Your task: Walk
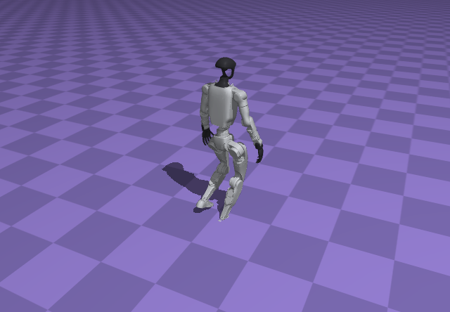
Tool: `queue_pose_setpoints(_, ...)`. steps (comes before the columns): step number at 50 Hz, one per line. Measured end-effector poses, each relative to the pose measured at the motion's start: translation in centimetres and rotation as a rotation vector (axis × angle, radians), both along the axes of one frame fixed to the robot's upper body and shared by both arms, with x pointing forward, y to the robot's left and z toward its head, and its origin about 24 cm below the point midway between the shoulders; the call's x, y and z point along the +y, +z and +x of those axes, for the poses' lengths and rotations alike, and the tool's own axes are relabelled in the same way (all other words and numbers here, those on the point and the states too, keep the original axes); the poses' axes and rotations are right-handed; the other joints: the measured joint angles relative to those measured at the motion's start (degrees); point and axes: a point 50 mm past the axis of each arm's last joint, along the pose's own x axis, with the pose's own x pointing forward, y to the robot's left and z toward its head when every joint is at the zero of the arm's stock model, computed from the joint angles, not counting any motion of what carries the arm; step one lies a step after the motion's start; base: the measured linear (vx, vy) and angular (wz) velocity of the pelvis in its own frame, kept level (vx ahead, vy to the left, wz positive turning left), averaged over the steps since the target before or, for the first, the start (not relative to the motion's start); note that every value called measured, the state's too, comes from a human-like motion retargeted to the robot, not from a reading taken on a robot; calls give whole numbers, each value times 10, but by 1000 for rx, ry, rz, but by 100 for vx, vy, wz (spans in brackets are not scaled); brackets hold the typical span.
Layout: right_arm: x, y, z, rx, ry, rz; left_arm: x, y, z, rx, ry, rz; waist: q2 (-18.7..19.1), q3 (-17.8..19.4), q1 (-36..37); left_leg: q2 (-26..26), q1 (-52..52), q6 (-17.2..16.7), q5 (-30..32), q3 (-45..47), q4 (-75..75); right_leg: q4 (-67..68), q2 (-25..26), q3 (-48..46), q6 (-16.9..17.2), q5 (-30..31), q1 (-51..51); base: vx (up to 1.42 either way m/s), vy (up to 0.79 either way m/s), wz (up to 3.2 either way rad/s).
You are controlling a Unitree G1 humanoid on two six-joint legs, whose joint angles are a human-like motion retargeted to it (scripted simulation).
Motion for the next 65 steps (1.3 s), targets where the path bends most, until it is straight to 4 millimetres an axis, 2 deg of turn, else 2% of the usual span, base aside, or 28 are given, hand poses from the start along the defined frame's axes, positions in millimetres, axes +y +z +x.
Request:
queue_pose_setpoints(2, 1, 1, 5, -7, 12, -5, 2, 4, 9, -31, 3, 11, -24, -17, 12, -17, -53, 5, -5, 7, -19, 1, -19, 2, 4, -5, -26, 12, 0, 3)
queue_pose_setpoints(7, 11, 0, 13, -14, 70, -13, 5, 6, 12, -59, 14, 25, -66, -24, 35, -44, -111, 5, -12, 27, -145, 6, -54, 0, 11, -22, -35, 15, 4, 21)
queue_pose_setpoints(14, 30, 7, 41, -71, 189, 2, 8, 2, -2, -22, 32, 18, -139, -52, 33, -110, -141, -8, 75, 62, -444, 1, -118, -29, 27, -45, -57, 20, 10, 55)
queue_pose_setpoints(19, 43, 18, 66, -134, 269, 17, 9, 0, -12, 9, 50, 5, -165, -69, 39, -122, -165, -11, 107, 78, -484, 35, -138, -46, 32, -78, -72, 26, 13, 41)
queue_pose_setpoints(25, 58, 29, 89, -192, 343, 41, 14, 1, -13, 9, 93, -5, -207, -93, 46, -153, -172, 9, 132, 89, -472, 84, -181, -69, 45, -92, -81, 33, 10, 42)
queue_pose_setpoints(28, 62, 32, 95, -204, 370, 45, 16, 2, -10, -4, 110, -3, -225, -97, 46, -182, -167, 24, 120, 82, -460, 135, -209, -74, 62, -64, -86, 34, 9, 67)
queue_pose_setpoints(33, 60, 35, 100, -201, 390, 36, 18, 5, -3, -31, 114, 14, -249, -89, 34, -249, -134, 48, 100, 60, -456, 299, -275, -74, 90, 30, -116, 33, 8, 93)
queue_pose_setpoints(35, 57, 35, 99, -197, 386, 28, 18, 6, 2, -45, 105, 24, -254, -81, 24, -278, -116, 57, 94, 47, -459, 375, -301, -65, 93, 57, -141, 33, 6, 110)
queue_pose_setpoints(37, 52, 38, 103, -200, 377, 16, 18, 10, 11, -69, 94, 38, -259, -68, 14, -311, -62, 63, 113, 26, -522, 429, -324, -48, 89, 64, -168, 35, 4, 109)
queue_pose_setpoints(40, 47, 31, 92, -171, 354, 6, 16, 9, 13, -77, 75, 56, -257, -64, -6, -340, -44, 67, 91, -2, -500, 483, -345, -35, 76, 36, -211, 36, 1, 110)
queue_pose_setpoints(42, 41, 30, 88, -158, 339, -5, 15, 12, 20, -94, 65, 62, -235, -59, -10, -335, 3, 64, 96, -34, -546, 474, -328, -31, 62, 24, -239, 38, -1, 81)
queue_pose_setpoints(43, 40, 26, 81, -139, 329, -5, 13, 11, 19, -94, 59, 62, -236, -58, -17, -346, 8, 64, 87, -42, -534, 472, -334, -25, 59, 11, -253, 37, -2, 91)
queue_pose_setpoints(45, 36, 21, 72, -112, 314, -6, 10, 12, 24, -108, 47, 62, -212, -55, -21, -335, 48, 60, 83, -73, -562, 435, -310, -25, 50, 2, -274, 38, -3, 81)
queue_pose_setpoints(47, 36, 14, 57, -71, 297, 4, 6, 10, 23, -110, 28, 57, -210, -52, -30, -347, 61, 61, 66, -91, -543, 401, -307, -14, 52, -5, -297, 36, -4, 83)
queue_pose_setpoints(52, 39, -1, 25, 22, 264, 38, -1, 10, 24, -121, -39, 46, -166, -50, -32, -314, 120, 61, 30, -149, -547, 243, -233, -9, 69, 34, -319, 36, -6, 62)
queue_pose_setpoints(57, 48, -13, -3, 99, 240, 87, -6, 6, 17, -105, -100, 27, -143, -60, -27, -300, 134, 63, -10, -185, -505, 97, -178, 7, 95, 84, -338, 33, -9, 50)
queue_pose_setpoints(58, 50, -14, -6, 108, 240, 97, -5, 6, 16, -102, -111, 26, -130, -69, -23, -282, 137, 60, -17, -193, -508, 40, -157, 2, 97, 105, -329, 34, -11, 30)
queue_pose_setpoints(65, 59, -20, -22, 153, 246, 129, -4, 0, -3, -35, -145, 19, -110, -95, -13, -276, 140, 56, -85, -222, -418, 2, -121, 0, 104, 148, -339, 35, -12, 37)
